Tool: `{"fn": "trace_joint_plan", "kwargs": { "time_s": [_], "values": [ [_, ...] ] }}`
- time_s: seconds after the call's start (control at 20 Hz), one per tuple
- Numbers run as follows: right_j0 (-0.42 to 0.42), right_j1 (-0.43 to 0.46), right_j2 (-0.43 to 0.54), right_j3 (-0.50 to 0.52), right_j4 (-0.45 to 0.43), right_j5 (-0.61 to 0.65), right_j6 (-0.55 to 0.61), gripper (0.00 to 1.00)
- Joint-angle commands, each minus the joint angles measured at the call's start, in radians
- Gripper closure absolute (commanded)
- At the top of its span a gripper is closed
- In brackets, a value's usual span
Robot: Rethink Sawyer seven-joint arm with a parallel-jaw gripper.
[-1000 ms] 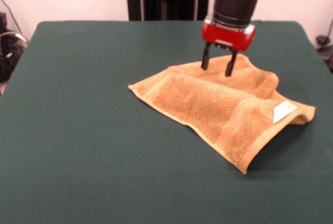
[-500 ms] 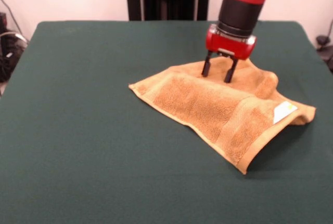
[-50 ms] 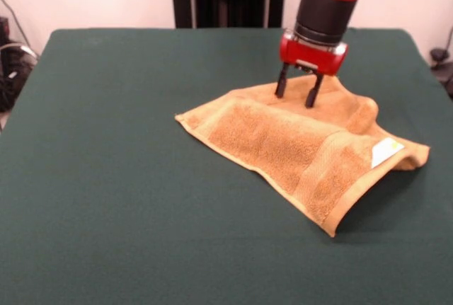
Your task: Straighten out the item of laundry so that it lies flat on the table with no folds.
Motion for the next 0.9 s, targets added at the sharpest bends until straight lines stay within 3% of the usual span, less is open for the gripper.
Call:
{"fn": "trace_joint_plan", "kwargs": {
  "time_s": [0.05,0.3,0.45,0.65,0.75,0.9],
  "values": [
    [-0.053,-0.038,0.192,0.181,-0.006,-0.005,0.297,0.00],
    [-0.070,-0.100,0.213,0.255,-0.020,0.015,0.276,0.00],
    [-0.048,-0.095,0.191,0.250,-0.008,0.028,0.255,0.00],
    [-0.017,0.033,0.176,0.139,0.039,-0.041,0.256,0.00],
    [0.039,0.092,0.140,0.076,0.098,-0.079,0.278,0.00],
    [0.066,0.107,0.123,0.045,0.141,-0.102,0.297,0.00]
  ]
}}
